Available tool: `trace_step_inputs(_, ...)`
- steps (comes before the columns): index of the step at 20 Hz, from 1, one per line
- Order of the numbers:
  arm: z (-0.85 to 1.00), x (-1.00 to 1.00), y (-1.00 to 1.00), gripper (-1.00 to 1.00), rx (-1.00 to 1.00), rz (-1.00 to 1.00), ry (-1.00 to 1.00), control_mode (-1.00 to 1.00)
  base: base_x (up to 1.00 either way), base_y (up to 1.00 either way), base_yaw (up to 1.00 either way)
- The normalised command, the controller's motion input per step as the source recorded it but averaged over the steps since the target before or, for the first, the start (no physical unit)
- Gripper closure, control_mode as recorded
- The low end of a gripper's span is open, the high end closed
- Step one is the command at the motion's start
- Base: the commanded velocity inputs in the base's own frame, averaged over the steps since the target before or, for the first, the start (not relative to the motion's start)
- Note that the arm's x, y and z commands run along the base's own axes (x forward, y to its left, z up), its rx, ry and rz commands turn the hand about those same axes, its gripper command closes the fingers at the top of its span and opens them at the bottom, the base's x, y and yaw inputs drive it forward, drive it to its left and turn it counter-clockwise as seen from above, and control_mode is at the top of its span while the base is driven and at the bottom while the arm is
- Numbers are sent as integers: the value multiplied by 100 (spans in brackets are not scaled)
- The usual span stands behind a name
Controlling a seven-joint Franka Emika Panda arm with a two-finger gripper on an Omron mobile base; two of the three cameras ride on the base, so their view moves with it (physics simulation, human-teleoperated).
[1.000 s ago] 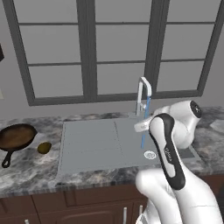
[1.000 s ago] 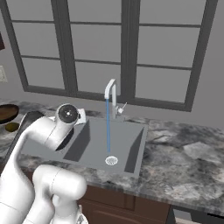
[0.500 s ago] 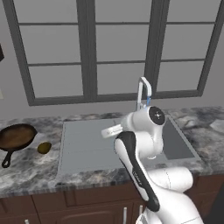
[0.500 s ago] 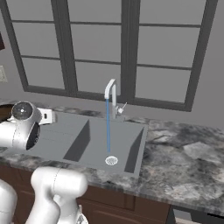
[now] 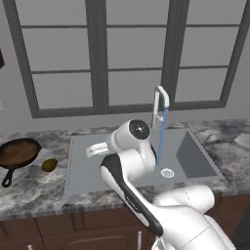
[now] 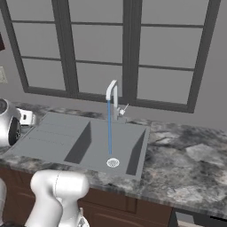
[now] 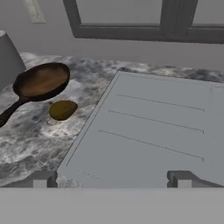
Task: Turn on the sink faucet. Then move the avocado from the counter to the sink. Turn off the sink. Move the vegetable from the sink to the pot next to the stove. Finally move the pot to the front right burner.
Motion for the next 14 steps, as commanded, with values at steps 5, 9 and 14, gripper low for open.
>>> trace_step_inputs(5,-5,-5,27,-100,2,2,13,-100,0,0,0)
trace_step_inputs(9,-14,10,69,-100,0,0,11,-100,0,0,0)
trace_step_inputs(14,-19,18,72,-100,0,-7,5,-100,0,0,0)
